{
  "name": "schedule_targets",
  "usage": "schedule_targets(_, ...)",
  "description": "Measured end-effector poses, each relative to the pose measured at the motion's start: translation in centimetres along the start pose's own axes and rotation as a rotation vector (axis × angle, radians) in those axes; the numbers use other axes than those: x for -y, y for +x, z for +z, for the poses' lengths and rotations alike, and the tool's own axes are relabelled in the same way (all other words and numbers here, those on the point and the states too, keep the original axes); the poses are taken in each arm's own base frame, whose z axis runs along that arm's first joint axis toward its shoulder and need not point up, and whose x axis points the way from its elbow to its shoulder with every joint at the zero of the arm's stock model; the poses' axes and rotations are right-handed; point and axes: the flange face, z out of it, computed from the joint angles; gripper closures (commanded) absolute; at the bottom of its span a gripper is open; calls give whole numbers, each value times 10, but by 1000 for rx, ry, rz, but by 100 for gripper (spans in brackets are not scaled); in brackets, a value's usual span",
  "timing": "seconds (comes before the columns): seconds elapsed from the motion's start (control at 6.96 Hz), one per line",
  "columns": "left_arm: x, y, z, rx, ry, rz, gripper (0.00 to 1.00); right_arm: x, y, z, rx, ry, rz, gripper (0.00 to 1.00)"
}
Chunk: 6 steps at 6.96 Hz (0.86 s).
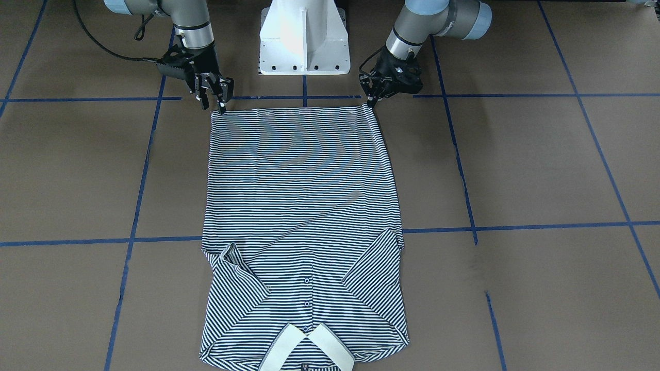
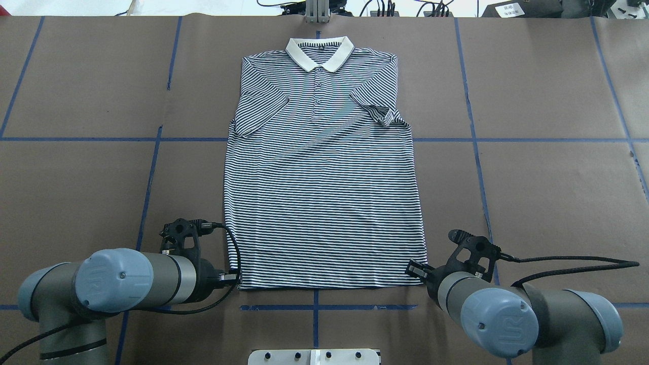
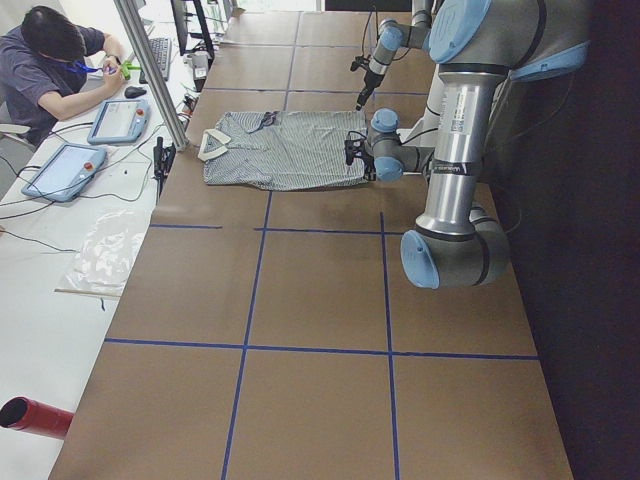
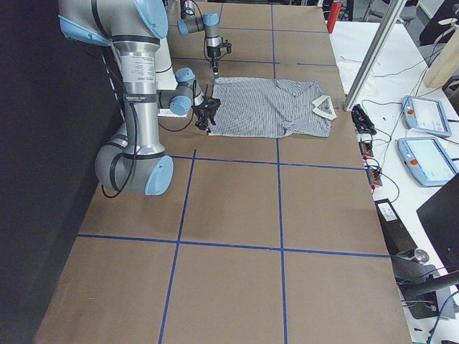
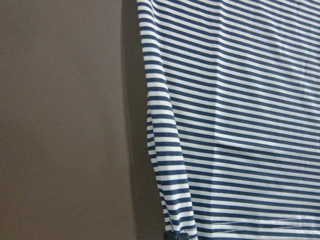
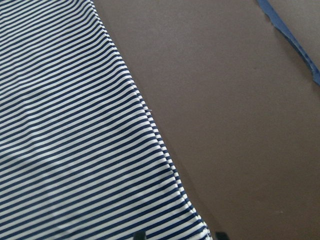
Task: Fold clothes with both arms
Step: 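Shift the right gripper along the hem corner while the left gripper holds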
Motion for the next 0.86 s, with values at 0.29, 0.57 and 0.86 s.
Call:
schedule_targets(0.29, 0, 4, -2, -9, 0, -10, 100, -7, 3, 11, -16, 10, -12, 44)
schedule_targets(0.57, 0, 4, -3, -9, 0, -11, 100, -9, 4, 14, -18, 18, -17, 47)
schedule_targets(0.86, 0, 4, -3, -9, 0, -12, 100, -10, 4, 15, -17, 25, -20, 47)
